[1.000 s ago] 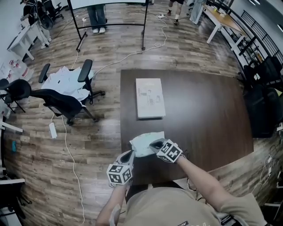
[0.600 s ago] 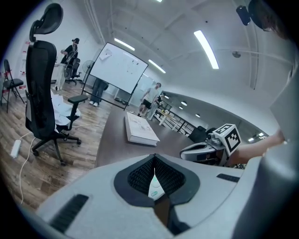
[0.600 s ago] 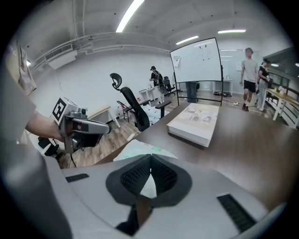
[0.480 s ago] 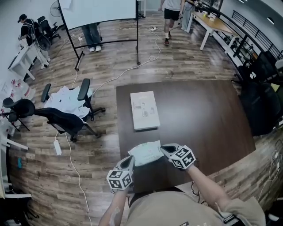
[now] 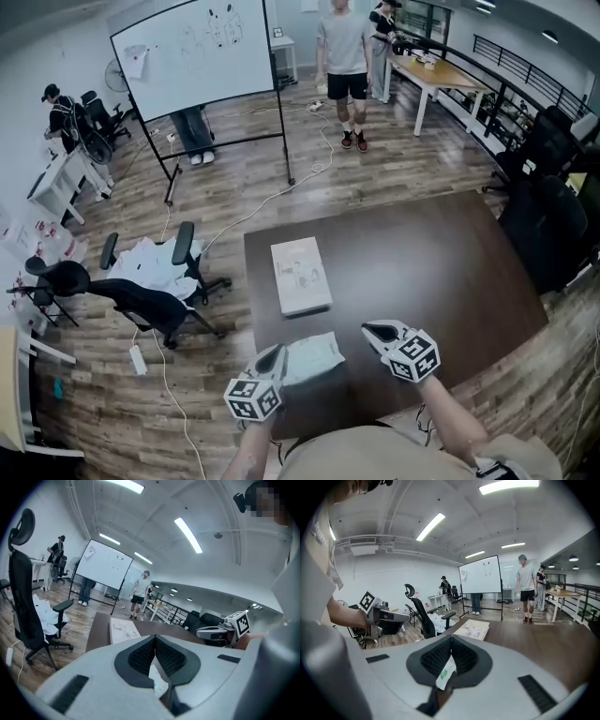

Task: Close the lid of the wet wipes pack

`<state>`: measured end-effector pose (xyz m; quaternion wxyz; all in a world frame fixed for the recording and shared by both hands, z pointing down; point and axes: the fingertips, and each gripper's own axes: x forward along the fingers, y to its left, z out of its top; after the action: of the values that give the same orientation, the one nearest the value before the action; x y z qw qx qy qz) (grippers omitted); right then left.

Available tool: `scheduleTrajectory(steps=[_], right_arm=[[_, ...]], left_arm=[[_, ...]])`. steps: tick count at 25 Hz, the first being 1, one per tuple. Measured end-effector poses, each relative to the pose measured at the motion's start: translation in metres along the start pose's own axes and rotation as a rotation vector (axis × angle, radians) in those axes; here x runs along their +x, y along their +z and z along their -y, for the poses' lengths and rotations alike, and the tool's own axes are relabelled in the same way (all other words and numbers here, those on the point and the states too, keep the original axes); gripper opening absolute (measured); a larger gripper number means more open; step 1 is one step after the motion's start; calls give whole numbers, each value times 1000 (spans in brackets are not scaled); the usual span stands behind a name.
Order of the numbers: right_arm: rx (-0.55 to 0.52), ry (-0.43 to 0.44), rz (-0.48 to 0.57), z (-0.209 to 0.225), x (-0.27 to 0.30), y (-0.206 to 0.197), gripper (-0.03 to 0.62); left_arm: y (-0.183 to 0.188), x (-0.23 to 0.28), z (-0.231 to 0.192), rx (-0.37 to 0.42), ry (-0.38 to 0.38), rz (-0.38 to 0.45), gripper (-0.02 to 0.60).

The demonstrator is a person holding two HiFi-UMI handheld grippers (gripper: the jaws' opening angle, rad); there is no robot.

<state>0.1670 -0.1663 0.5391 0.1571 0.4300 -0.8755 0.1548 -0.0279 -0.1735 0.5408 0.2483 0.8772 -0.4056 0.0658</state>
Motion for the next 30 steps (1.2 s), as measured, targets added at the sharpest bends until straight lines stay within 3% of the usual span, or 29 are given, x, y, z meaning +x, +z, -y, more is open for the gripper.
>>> scheduleTrajectory(steps=[15, 30], right_arm=[[-101, -86, 190, 20, -69, 69, 14], [-149, -121, 279, 9, -92, 99, 14]], left_arm=[[86, -6, 60, 145, -47, 136, 9], [111, -19, 74, 237, -23, 197, 9]])
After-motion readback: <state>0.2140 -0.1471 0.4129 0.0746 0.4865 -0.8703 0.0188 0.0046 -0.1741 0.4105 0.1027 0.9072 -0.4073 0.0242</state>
